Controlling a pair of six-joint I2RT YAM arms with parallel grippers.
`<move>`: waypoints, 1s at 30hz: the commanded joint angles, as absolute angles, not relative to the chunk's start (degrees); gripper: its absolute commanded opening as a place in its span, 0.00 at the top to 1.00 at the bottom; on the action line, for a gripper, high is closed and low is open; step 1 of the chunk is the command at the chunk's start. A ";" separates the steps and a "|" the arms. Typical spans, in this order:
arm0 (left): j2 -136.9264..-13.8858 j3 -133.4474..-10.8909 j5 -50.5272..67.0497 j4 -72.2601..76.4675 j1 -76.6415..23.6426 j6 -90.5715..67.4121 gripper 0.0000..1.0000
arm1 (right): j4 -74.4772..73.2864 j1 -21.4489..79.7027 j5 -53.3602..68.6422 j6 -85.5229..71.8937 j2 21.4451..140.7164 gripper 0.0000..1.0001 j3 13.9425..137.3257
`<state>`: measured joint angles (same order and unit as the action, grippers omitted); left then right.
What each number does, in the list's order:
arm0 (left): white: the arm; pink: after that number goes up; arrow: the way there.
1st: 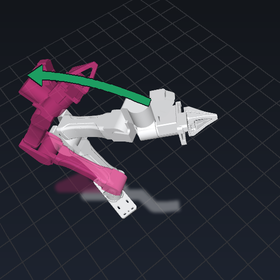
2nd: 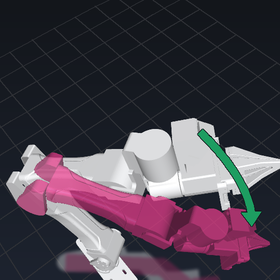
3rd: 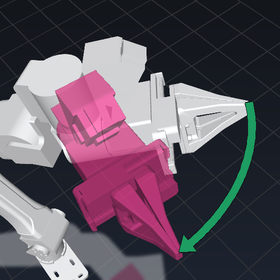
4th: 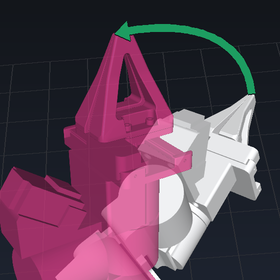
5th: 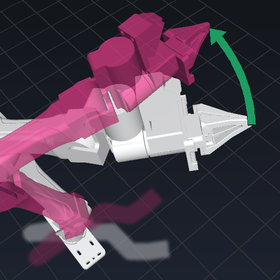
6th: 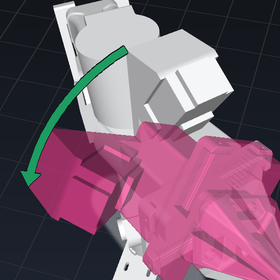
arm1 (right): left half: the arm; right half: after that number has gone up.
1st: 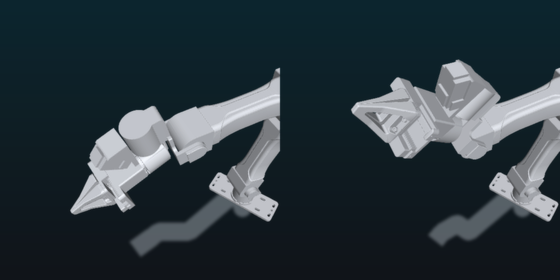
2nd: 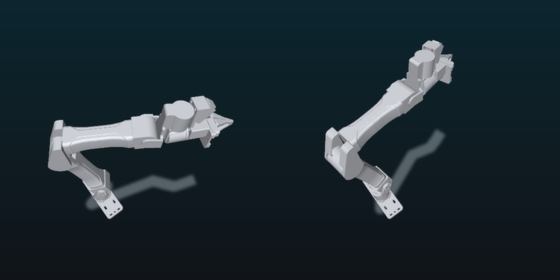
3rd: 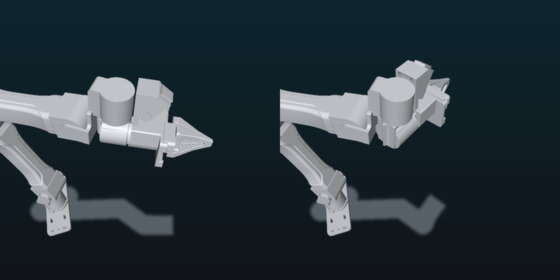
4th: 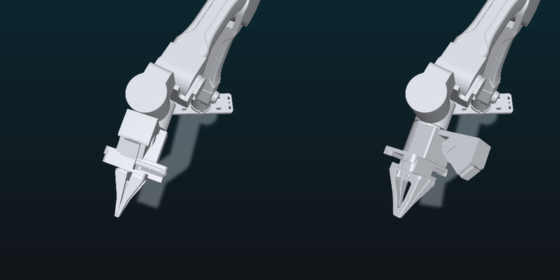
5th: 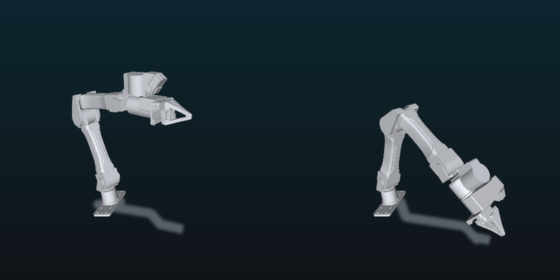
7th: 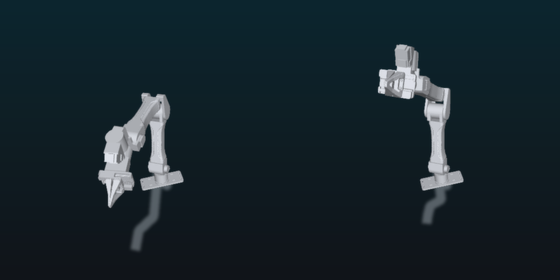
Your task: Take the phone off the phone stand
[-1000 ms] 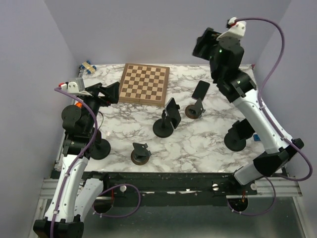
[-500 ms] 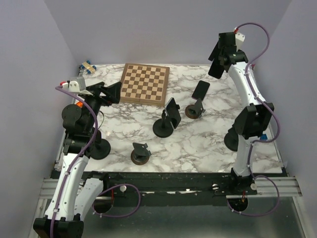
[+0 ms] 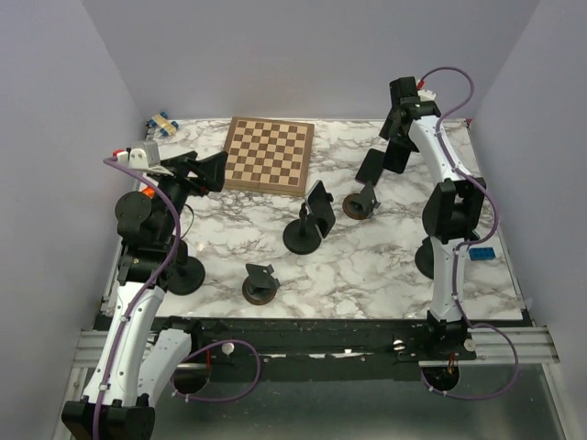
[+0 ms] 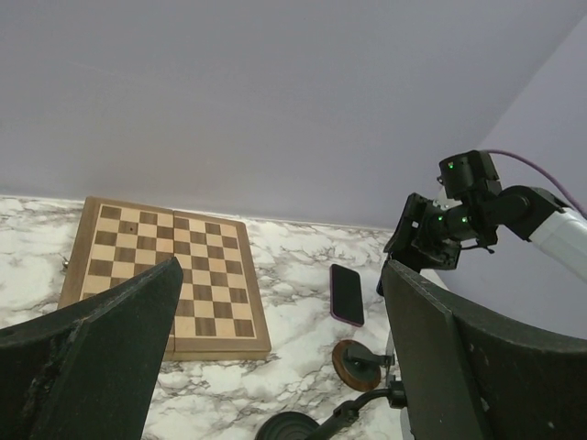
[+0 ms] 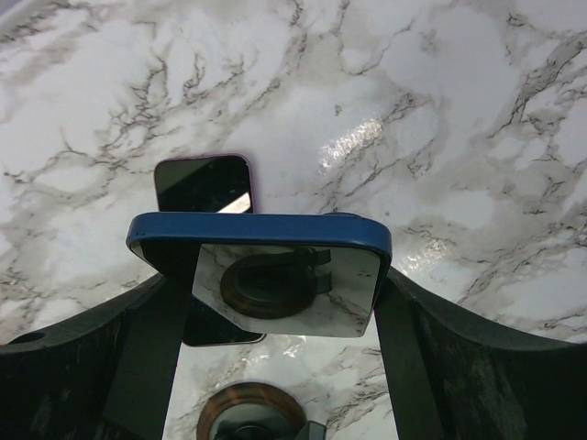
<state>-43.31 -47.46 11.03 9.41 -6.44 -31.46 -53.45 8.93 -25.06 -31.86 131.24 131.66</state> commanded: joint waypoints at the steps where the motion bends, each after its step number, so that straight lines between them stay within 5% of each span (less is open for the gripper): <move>1: -42.90 -48.52 12.07 10.66 -6.14 -31.87 0.03 | -54.65 8.72 -27.80 -31.78 132.49 0.99 131.07; 30: -43.99 -48.69 13.35 10.72 -5.01 -33.13 0.03 | -46.73 7.42 -26.94 -34.46 140.58 0.99 122.48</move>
<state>-43.94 -47.46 11.57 9.58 -5.56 -32.47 -49.63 7.79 -27.97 -34.46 137.14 121.40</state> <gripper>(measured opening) 0.970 0.809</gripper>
